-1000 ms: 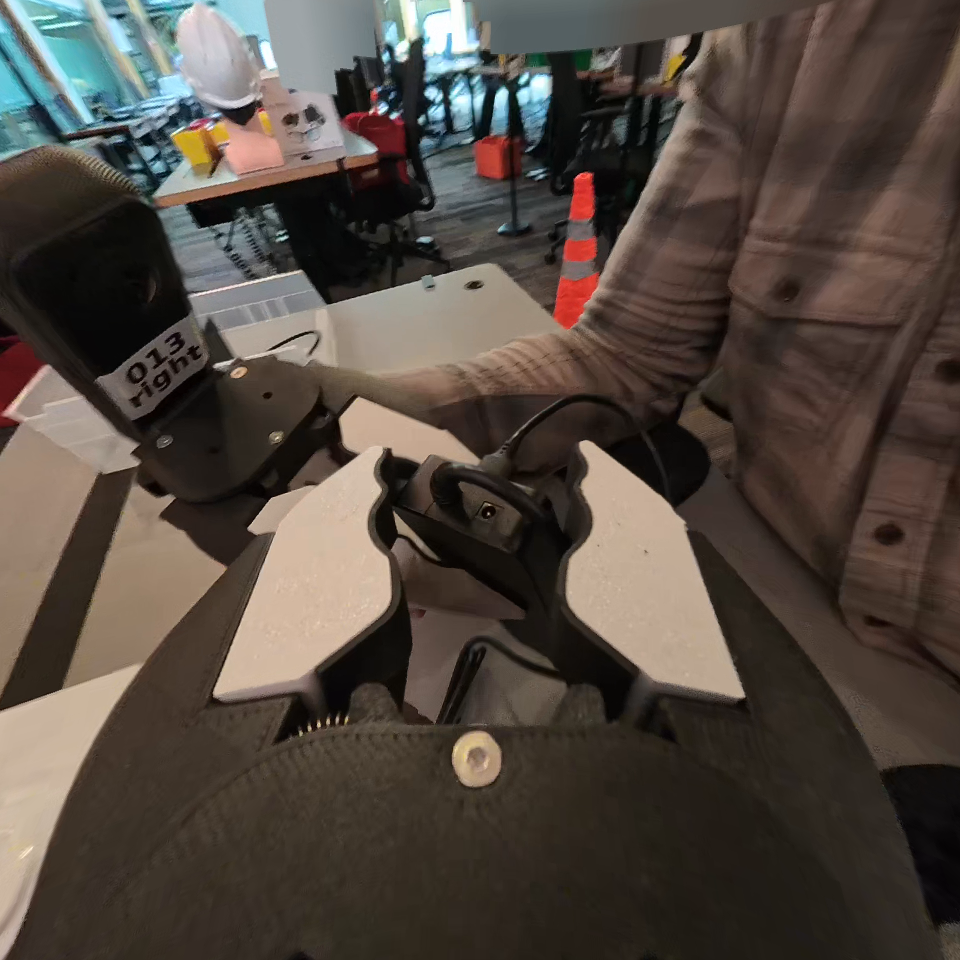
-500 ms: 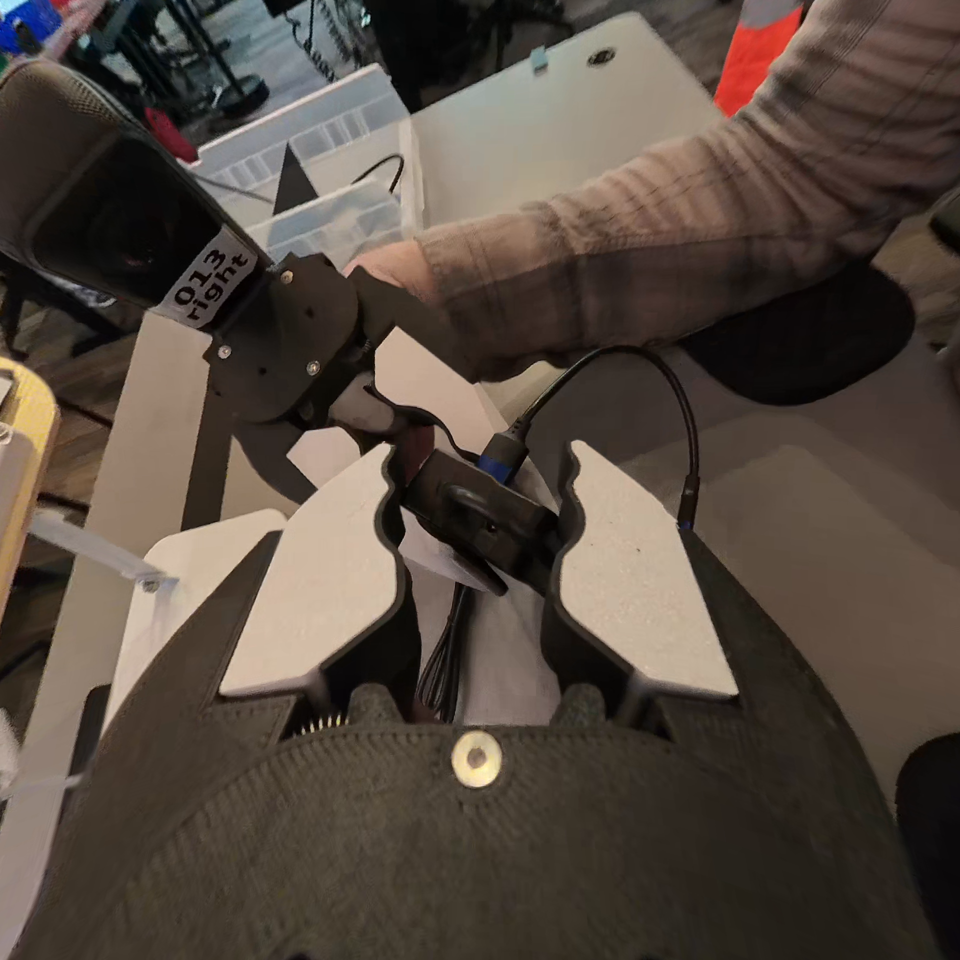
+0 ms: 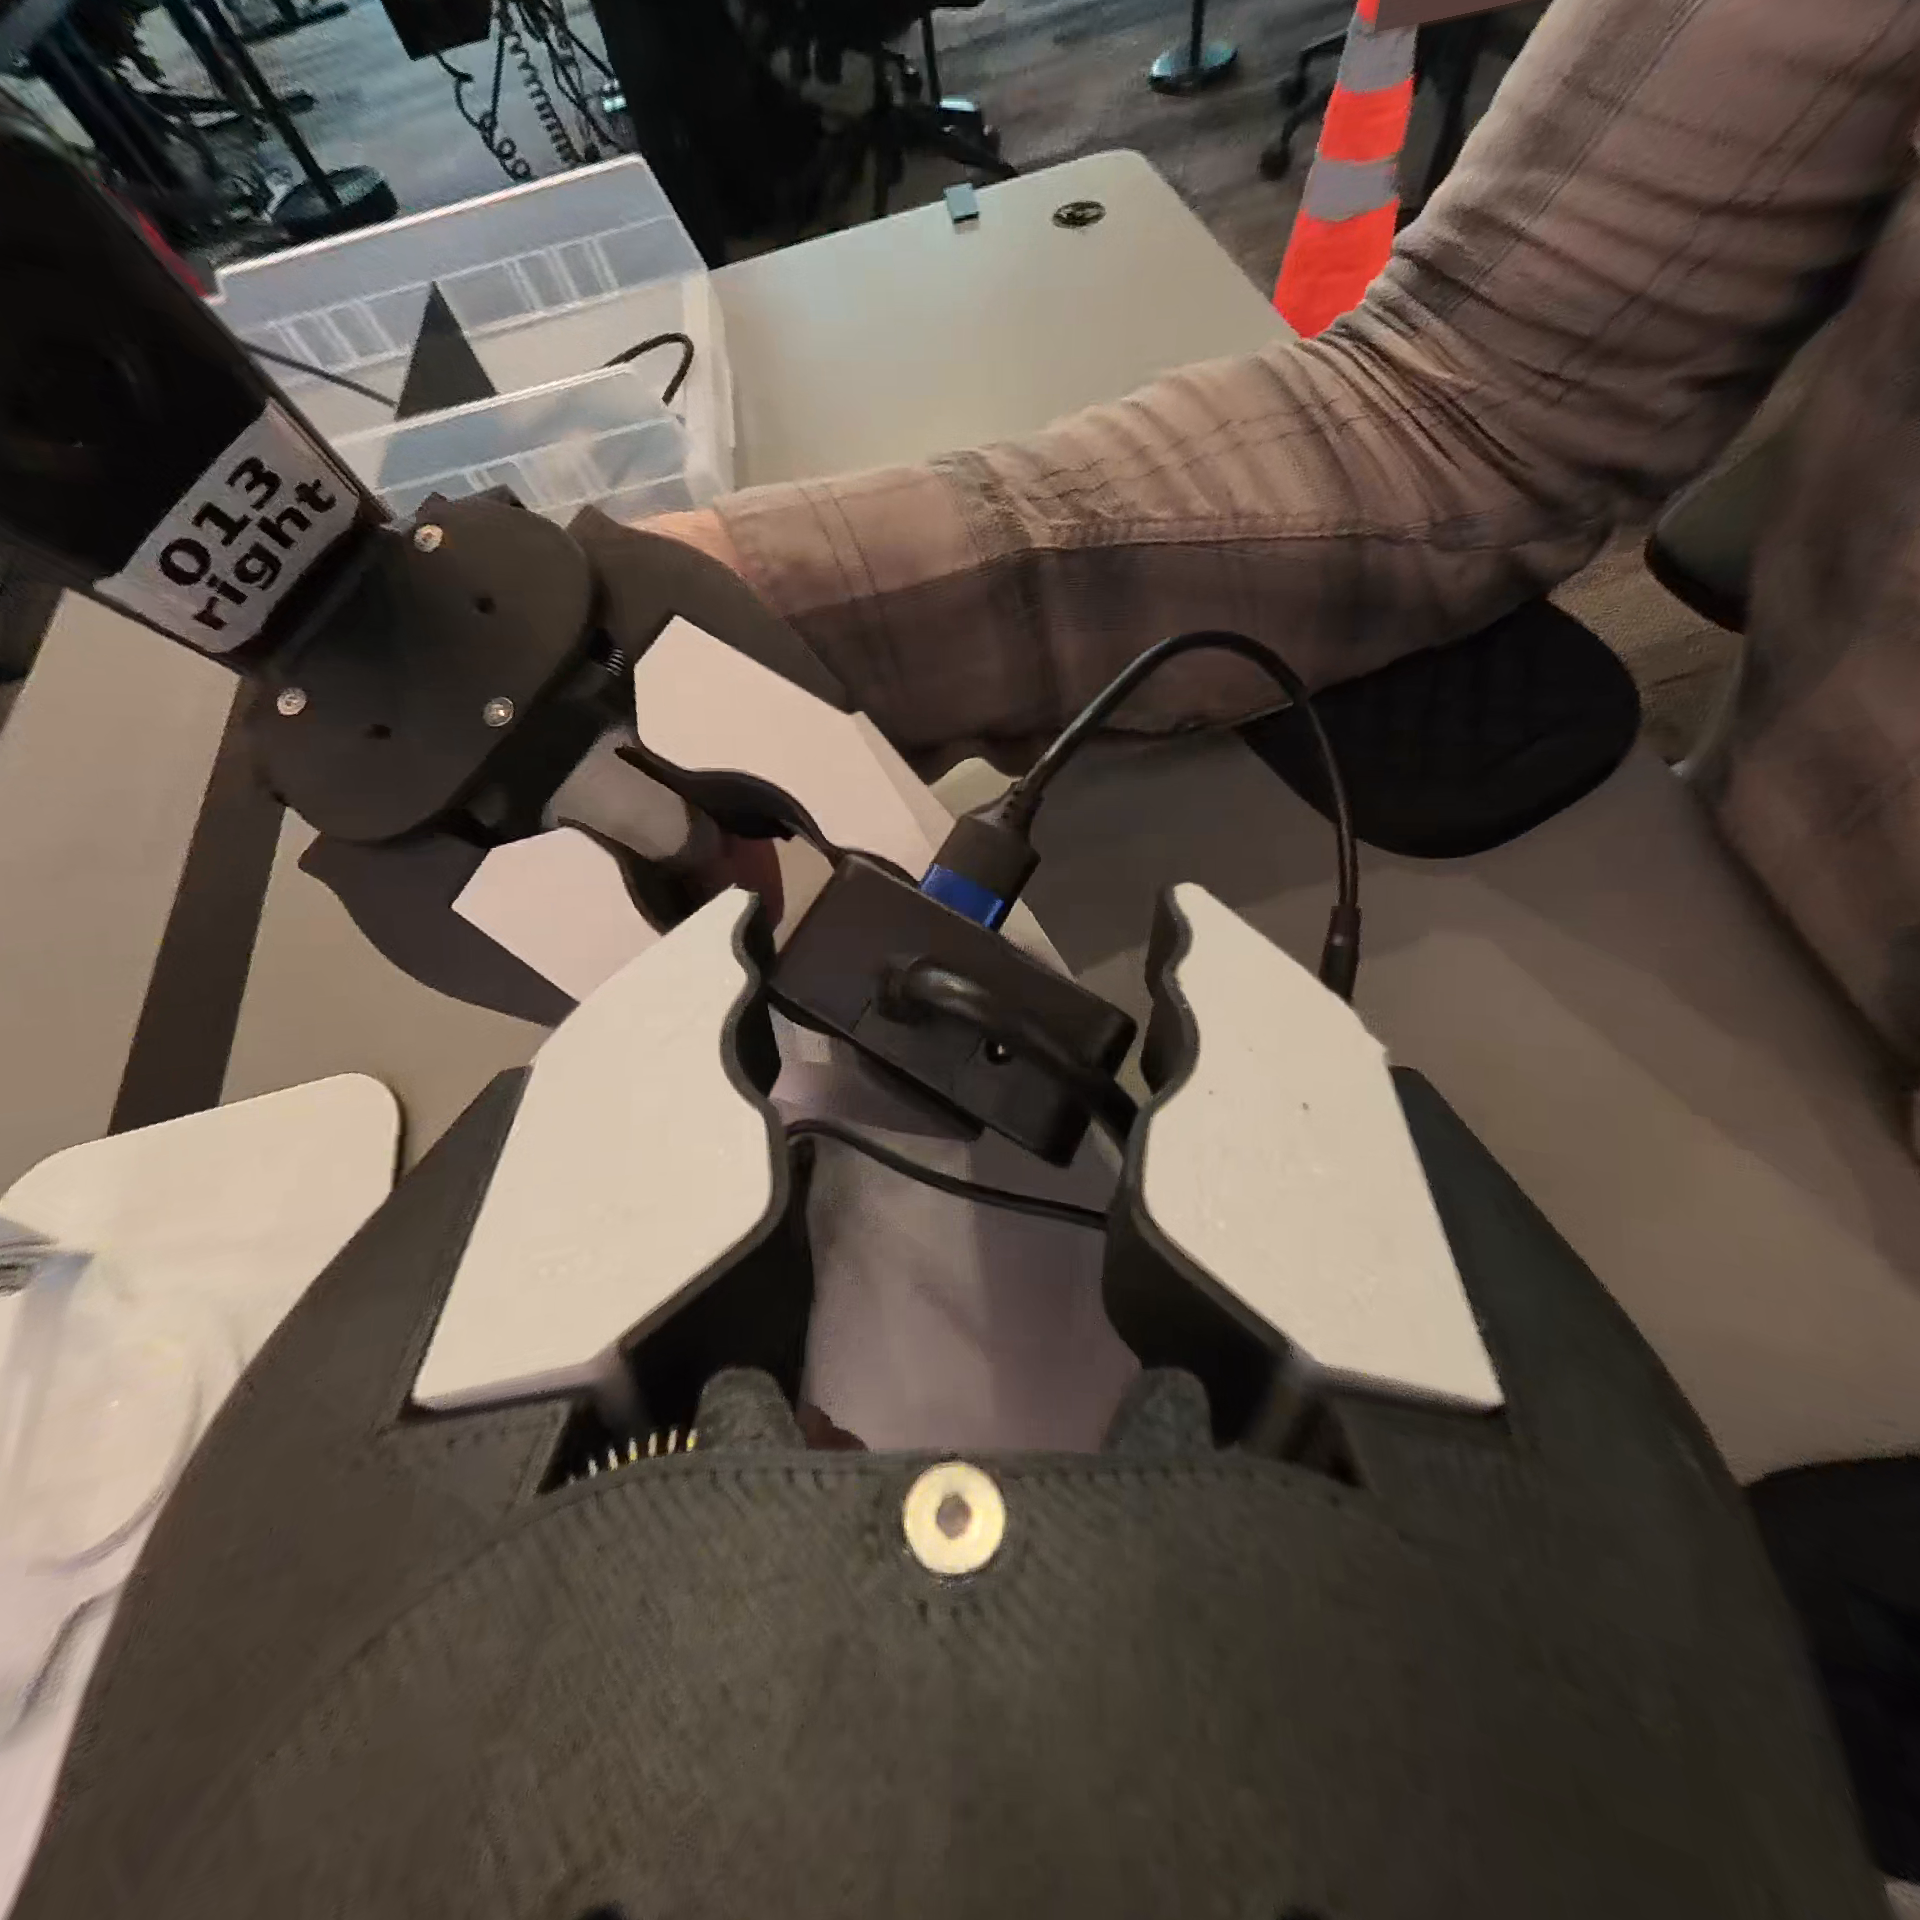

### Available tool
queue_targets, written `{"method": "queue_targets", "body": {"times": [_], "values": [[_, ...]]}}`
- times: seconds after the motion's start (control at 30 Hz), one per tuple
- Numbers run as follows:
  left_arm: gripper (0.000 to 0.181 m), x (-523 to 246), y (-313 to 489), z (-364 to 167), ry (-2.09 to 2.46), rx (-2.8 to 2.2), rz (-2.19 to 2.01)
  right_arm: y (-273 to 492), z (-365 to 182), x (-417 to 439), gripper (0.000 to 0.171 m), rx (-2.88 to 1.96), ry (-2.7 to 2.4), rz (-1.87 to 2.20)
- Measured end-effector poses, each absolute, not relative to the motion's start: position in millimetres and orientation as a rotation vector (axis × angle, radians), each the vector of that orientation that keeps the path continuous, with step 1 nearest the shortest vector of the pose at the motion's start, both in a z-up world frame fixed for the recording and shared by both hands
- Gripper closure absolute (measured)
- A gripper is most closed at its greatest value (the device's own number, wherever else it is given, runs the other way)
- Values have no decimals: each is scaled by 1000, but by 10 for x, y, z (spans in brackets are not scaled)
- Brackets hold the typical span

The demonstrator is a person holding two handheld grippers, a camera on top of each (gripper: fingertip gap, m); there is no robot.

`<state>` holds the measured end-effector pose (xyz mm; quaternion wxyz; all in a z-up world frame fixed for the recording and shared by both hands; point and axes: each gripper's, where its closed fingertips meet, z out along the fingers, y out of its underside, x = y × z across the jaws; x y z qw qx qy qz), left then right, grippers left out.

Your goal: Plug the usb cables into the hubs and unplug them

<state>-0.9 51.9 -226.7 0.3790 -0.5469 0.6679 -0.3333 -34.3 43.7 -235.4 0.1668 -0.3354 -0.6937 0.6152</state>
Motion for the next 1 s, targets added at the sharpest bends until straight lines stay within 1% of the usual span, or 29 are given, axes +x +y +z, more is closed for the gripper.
{"method": "queue_targets", "body": {"times": [0.23,0.3,0.43,0.5,0.6,0.73,0.77,0.8,0.9,1.0], "values": [[114,84,327,-2341,1821,-1374,-862,229,-2430,-266,148,-929,-2134,1785],[108,30,271,-2411,1877,-1411,-853,190,-2449,-288,149,-939,-2158,1800],[103,7,246,-2441,1931,-1452,-745,141,-2433,-303,148,-925,-2184,1802],[108,1,247,-2508,1976,-1461,-671,140,-2458,-294,149,-923,-2194,1798],[109,18,299,-2490,1970,-1440,-628,191,-2426,-293,148,-923,-2145,1811],[110,-7,349,-2414,1934,-1412,-621,325,-2326,-345,134,-966,-2028,1781],[110,-22,379,-2378,1908,-1406,-626,384,-2301,-362,125,-987,-1990,1755],[110,-52,423,-2339,1875,-1410,-631,466,-2285,-385,111,-1021,-1944,1707],[110,-181,604,-2148,1715,-1406,-675,744,-2245,-392,103,-1121,-1833,1528],[110,-362,874,-1951,1507,-1420,-694,907,-2242,-377,101,-1181,-1812,1332]]}}
